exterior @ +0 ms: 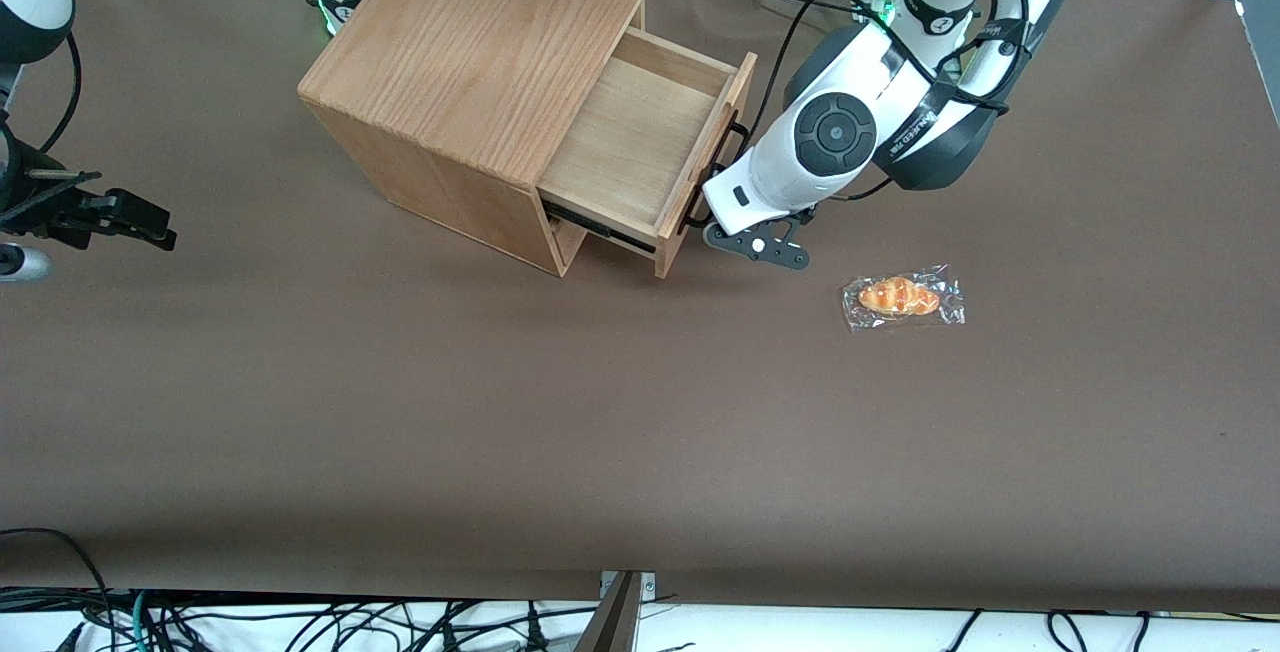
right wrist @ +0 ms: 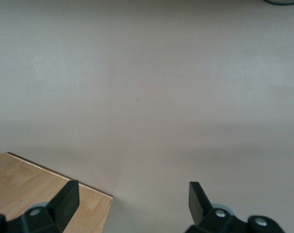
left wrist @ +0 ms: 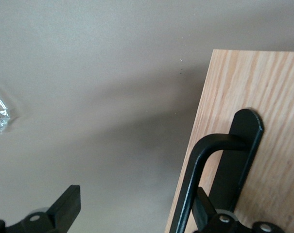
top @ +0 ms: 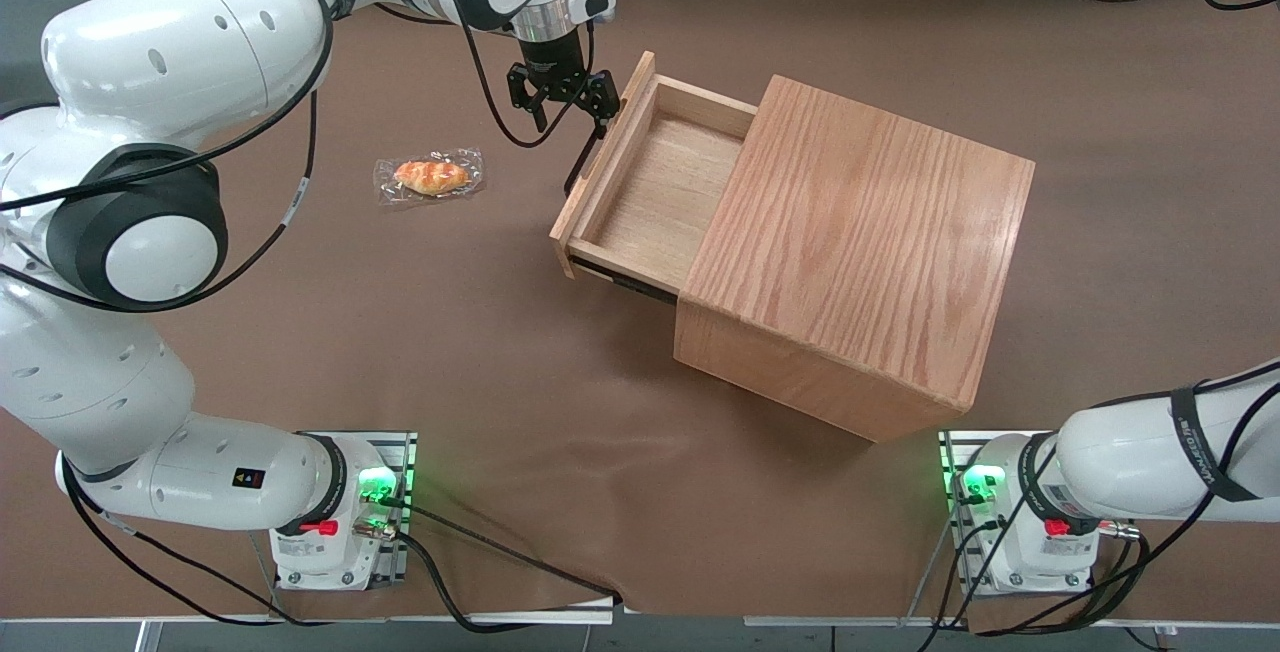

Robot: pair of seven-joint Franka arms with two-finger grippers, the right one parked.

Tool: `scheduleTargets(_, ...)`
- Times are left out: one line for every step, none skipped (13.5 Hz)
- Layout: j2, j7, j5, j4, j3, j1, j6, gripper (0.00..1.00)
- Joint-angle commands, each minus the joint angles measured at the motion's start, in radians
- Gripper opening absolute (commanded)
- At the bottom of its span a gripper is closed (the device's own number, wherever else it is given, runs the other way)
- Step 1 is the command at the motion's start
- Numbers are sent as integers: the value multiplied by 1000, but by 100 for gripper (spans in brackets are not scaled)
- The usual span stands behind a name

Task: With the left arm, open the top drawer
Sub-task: 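Pull the handle with the left gripper, sliding the drawer out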

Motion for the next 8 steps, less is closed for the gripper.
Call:
scheduleTargets(-46, 26, 37, -26, 4, 26, -14, 100)
scheduleTargets(-50, 18, 31, -26, 4, 25, -21, 100)
scheduleTargets(-50, 14, 25, -23, 4, 25, -31, 100)
scheduleTargets(-52, 13, 22, -19, 3, 25, -31, 100)
scheduleTargets(-52, 13, 2, -18, 3, 23, -32, 100)
scheduleTargets(-52, 13, -29, -18, 3, 25, -32, 100)
scheduleTargets(-55, 15, -39, -18, 3, 25, -35, 100)
scheduleTargets(-64, 13, -43, -16, 3, 25, -47, 100)
